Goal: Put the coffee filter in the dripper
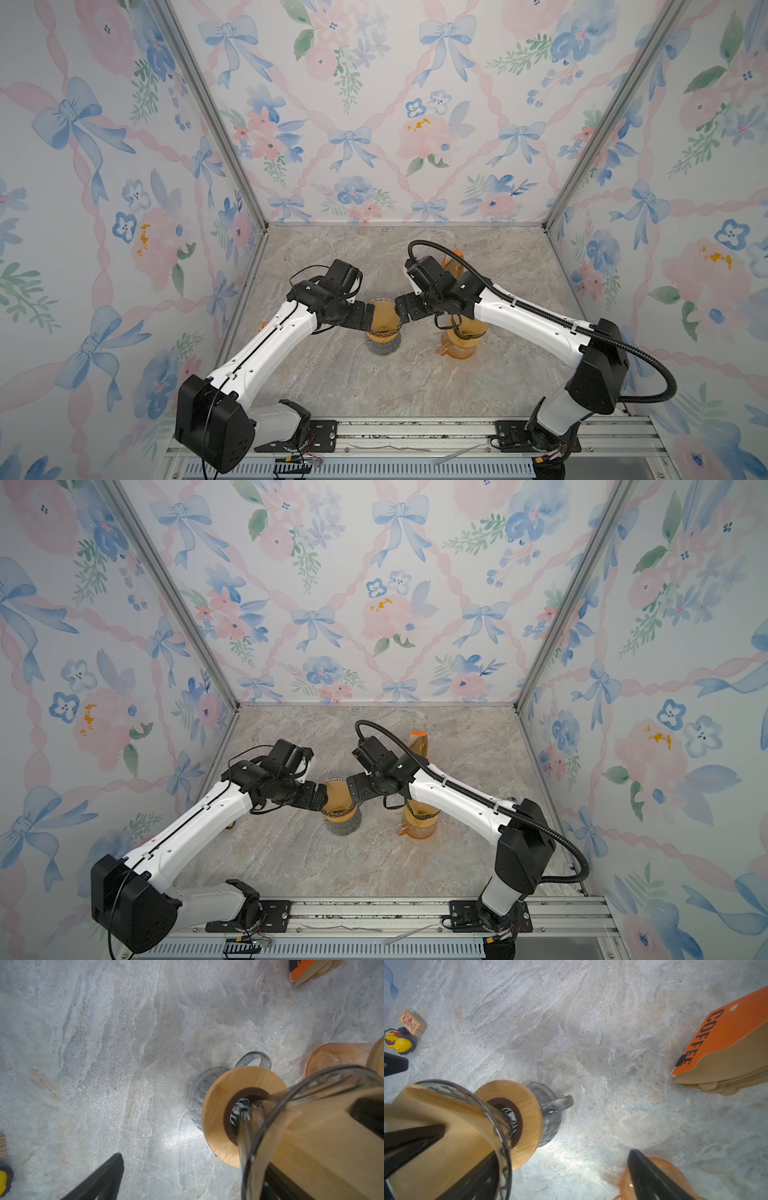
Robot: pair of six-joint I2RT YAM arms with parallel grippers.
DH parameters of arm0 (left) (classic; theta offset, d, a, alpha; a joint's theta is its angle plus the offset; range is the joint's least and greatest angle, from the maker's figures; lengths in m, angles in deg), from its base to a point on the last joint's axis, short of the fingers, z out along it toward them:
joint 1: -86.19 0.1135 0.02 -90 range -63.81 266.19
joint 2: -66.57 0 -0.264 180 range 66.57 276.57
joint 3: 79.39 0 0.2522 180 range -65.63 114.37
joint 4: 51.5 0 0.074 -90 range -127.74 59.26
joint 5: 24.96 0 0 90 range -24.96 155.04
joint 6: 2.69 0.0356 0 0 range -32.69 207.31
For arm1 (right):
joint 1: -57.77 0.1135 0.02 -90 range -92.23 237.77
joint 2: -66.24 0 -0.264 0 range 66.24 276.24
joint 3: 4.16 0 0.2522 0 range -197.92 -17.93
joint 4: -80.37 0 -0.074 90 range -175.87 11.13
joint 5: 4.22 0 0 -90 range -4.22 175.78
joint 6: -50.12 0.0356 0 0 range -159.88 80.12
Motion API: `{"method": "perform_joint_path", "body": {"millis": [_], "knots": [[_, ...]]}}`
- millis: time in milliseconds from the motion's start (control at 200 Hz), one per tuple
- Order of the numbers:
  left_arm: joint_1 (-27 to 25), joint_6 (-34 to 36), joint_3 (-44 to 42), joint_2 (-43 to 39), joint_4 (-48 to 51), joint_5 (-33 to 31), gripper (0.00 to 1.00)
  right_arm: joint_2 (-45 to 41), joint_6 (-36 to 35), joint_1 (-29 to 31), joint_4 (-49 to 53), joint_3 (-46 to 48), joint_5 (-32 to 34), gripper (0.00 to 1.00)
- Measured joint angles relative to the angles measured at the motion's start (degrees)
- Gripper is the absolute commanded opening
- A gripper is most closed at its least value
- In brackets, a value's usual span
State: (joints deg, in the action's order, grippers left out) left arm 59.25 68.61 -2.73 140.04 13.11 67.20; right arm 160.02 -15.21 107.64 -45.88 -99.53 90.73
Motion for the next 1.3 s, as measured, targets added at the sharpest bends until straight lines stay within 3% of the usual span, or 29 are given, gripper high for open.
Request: {"method": "perform_joint_path", "body": {"millis": [500, 860, 1295], "knots": [[0.8, 0.7, 3.6, 4.1, 0.0, 0.3, 0.98, -2.4, 1.6, 0.5, -0.2, 2.9, -0.3, 0.96], [0.8, 0.7, 2.7, 1.4, -0.1, 6.4, 0.98, -2.6, 1.4, 0.1, -3.4, 0.6, -7.4, 0.96], [0.8, 0.6, -1.6, -1.8, -0.1, 10.8, 0.98, 6.6, 0.2, -0.1, -4.3, -5.4, -9.7, 0.96]]}}
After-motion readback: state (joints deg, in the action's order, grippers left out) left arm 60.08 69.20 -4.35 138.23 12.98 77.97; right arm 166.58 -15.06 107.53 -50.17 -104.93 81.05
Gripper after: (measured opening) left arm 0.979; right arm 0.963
